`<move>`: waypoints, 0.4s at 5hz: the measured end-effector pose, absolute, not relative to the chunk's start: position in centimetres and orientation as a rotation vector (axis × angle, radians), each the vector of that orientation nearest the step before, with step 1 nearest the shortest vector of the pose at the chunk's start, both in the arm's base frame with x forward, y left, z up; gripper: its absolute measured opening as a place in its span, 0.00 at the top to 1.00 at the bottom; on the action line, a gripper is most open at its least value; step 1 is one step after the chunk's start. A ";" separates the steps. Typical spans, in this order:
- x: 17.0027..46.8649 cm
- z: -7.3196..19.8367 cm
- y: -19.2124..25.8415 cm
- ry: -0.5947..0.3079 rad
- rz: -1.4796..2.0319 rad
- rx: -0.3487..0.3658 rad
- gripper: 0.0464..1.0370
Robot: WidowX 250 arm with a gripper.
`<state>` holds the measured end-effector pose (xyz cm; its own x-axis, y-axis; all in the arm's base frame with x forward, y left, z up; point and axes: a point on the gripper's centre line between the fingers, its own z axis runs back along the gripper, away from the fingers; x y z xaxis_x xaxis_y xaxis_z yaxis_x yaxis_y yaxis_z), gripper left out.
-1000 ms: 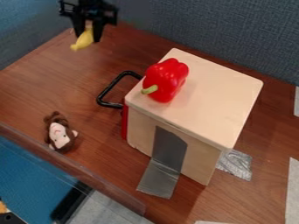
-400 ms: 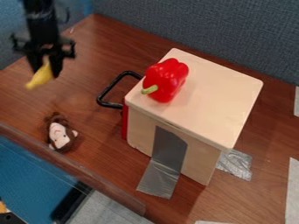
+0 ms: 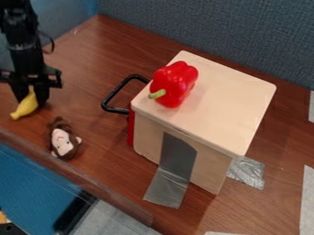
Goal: Take the yellow banana and put in the left bottom of the table
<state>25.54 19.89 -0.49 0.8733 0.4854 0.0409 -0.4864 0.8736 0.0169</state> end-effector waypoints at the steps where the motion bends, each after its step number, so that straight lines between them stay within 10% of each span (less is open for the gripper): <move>1: 25.3 -0.6 20.1 -0.039 0.519 0.049 0.56; 2: 24.8 -0.2 19.8 -0.031 0.527 0.052 0.25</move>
<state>24.82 19.84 -0.19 0.8638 0.5021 0.0432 -0.5036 0.8629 0.0417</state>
